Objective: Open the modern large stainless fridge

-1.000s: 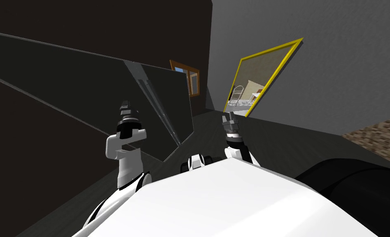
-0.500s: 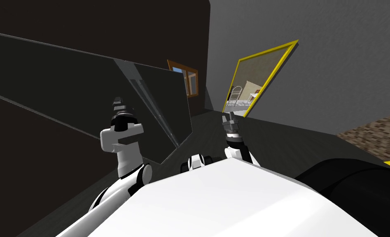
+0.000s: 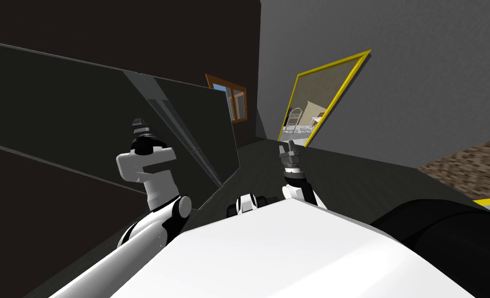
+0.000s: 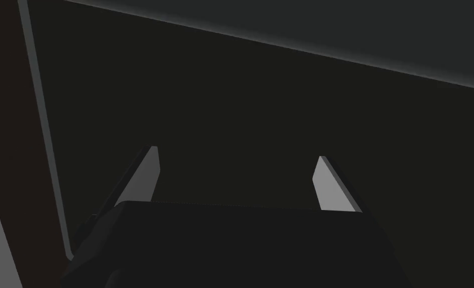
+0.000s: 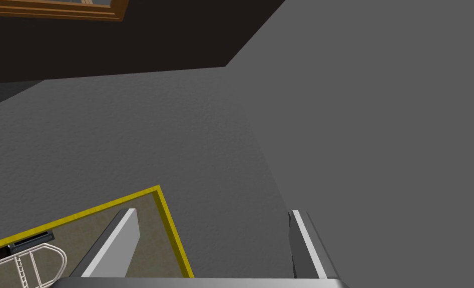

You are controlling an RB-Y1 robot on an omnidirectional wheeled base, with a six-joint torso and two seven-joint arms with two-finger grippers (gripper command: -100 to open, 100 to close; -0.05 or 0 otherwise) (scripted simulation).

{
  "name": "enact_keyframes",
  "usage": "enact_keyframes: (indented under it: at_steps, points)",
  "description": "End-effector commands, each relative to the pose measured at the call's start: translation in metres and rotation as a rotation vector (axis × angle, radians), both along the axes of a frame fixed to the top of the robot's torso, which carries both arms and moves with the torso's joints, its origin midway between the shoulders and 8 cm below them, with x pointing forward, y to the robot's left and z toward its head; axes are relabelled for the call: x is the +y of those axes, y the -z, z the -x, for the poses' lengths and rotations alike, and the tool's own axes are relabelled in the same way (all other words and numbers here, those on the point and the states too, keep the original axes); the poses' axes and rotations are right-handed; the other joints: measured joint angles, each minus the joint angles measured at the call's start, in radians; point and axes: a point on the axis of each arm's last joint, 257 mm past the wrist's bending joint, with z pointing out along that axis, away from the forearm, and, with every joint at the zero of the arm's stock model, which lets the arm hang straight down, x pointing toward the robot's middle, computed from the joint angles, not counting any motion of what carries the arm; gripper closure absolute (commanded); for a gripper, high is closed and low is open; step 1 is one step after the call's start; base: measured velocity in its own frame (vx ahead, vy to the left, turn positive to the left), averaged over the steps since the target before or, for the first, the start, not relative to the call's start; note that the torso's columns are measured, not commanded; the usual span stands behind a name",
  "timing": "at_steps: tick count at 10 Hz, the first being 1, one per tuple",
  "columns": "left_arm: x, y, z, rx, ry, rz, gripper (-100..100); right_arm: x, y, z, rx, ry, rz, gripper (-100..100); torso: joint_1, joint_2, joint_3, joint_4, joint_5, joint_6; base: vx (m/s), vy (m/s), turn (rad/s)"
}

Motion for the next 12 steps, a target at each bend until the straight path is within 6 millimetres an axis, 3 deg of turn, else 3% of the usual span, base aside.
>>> enact_keyframes:
  at_steps: [1,2,3,4,5,6,7,8,9,10,11,12]
  points:
    - [0.013,-0.013,-0.005,-0.009,-0.015,0.072,-100,0.000,0.000,0.000,0.000,0.000,0.000,0,0.000,-0.001,-0.001,0.000,0.000,0.000,0.037,-0.065,-0.017]
    - [0.028,-0.009,-0.009,0.004,-0.033,0.129,-100,0.000,0.000,0.000,0.000,0.000,0.000,0,0.000,-0.001,-0.001,0.000,0.000,0.000,0.026,-0.079,-0.031]
    - [0.024,-0.021,-0.009,-0.013,-0.025,0.134,-100,0.000,0.000,0.000,0.000,0.000,0.000,0,0.000,0.000,0.000,0.000,0.000,0.000,0.013,-0.058,-0.015]
    - [0.037,-0.015,-0.013,0.001,-0.042,0.191,-100,0.000,0.000,0.000,0.000,0.000,0.000,0,0.001,0.000,0.000,0.000,0.000,0.000,0.017,-0.074,-0.035]
    - [0.033,-0.028,-0.014,-0.017,-0.032,0.197,-100,0.000,0.000,0.000,0.000,0.000,0.000,0,0.000,0.000,0.000,0.000,0.000,0.000,0.019,-0.058,-0.015]
    - [0.045,-0.021,-0.017,-0.002,-0.047,0.255,-100,0.000,0.000,0.000,0.000,0.000,0.000,0,0.000,0.000,0.000,0.000,0.000,0.000,0.022,-0.066,-0.035]
    - [0.040,-0.034,-0.018,-0.021,-0.036,0.260,-100,0.000,0.000,0.000,0.000,0.000,0.000,0,0.000,-0.001,-0.001,0.000,0.000,0.000,0.008,-0.058,0.019]
    - [0.051,-0.027,-0.021,-0.004,-0.048,0.321,-100,0.000,0.000,0.000,0.000,0.000,0.000,0,-0.001,-0.002,-0.002,0.000,-0.002,0.003,0.001,-0.053,-0.013]
    - [0.046,-0.040,-0.022,-0.025,-0.037,0.322,-100,0.000,0.000,0.000,0.000,0.000,0.000,0,-0.004,-0.003,-0.003,0.000,-0.003,0.004,0.003,-0.040,-0.004]
    - [0.055,-0.034,-0.025,-0.010,-0.046,0.383,-100,0.000,0.000,0.000,0.000,0.000,0.000,0,-0.006,-0.004,-0.003,0.000,-0.004,0.006,0.013,-0.052,-0.023]
    - [0.051,-0.046,-0.025,-0.030,-0.035,0.383,-100,0.000,0.000,0.000,0.000,0.000,0.000,0,-0.008,-0.006,-0.005,0.000,-0.005,0.007,0.003,-0.051,0.010]
    - [0.059,-0.039,-0.028,-0.014,-0.044,0.442,-100,0.000,0.000,0.000,0.000,0.000,0.000,0,-0.011,-0.006,-0.005,0.001,-0.008,0.009,0.001,-0.051,-0.001]
